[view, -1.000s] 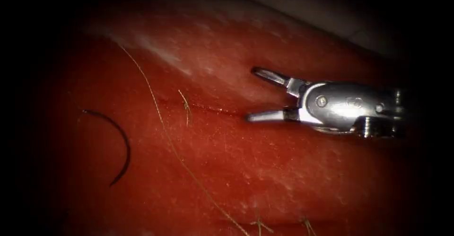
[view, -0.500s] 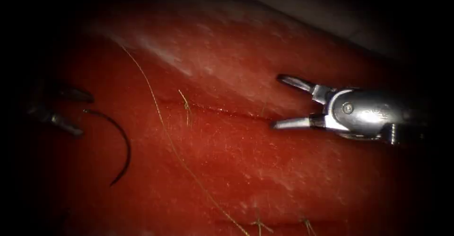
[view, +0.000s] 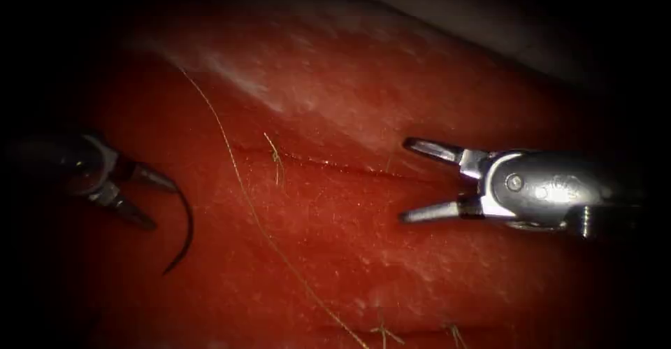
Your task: Wound Closure
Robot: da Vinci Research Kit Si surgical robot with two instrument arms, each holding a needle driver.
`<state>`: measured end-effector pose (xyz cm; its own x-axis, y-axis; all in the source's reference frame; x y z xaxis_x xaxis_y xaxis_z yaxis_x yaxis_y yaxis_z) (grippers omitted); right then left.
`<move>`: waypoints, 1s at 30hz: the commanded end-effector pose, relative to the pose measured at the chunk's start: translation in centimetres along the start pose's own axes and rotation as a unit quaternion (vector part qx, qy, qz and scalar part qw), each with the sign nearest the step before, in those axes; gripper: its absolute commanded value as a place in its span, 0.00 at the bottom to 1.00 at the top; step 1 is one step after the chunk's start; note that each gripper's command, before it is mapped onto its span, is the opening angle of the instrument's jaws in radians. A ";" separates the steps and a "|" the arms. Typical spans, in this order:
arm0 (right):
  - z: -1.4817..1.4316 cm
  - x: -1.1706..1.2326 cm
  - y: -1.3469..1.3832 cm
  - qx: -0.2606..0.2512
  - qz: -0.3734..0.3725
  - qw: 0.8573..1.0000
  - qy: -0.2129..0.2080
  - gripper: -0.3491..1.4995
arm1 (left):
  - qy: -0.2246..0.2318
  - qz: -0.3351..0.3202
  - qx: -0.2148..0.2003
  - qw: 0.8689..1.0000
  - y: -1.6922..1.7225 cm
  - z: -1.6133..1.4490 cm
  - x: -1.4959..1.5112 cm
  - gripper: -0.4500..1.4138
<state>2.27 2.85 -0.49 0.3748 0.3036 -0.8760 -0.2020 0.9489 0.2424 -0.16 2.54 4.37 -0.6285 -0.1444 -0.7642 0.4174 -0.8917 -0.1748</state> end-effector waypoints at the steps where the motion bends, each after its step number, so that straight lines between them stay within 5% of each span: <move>1: 0.09 -0.01 0.02 -0.002 -0.001 1.000 0.003 0.78 | -0.003 0.009 0.007 1.000 0.03 0.10 0.00 0.42; 8: 0.09 -0.01 0.01 -0.019 0.001 1.000 0.009 0.78 | -0.011 0.088 0.109 0.990 0.34 0.14 0.02 0.47; 17: 0.09 -0.01 0.01 -0.027 0.002 1.000 0.015 0.79 | 0.053 0.106 0.189 0.975 0.41 0.36 0.05 0.47; 30: 0.11 -0.01 0.00 -0.029 0.002 0.999 0.018 0.79 | 0.052 0.124 0.190 0.972 0.43 0.69 0.05 0.47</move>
<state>2.28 2.84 -0.47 0.3446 0.3054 -0.8877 -0.2600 0.9397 0.2223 -0.43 1.90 4.62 -0.4619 -0.3519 -0.8141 0.2629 -0.9310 0.2532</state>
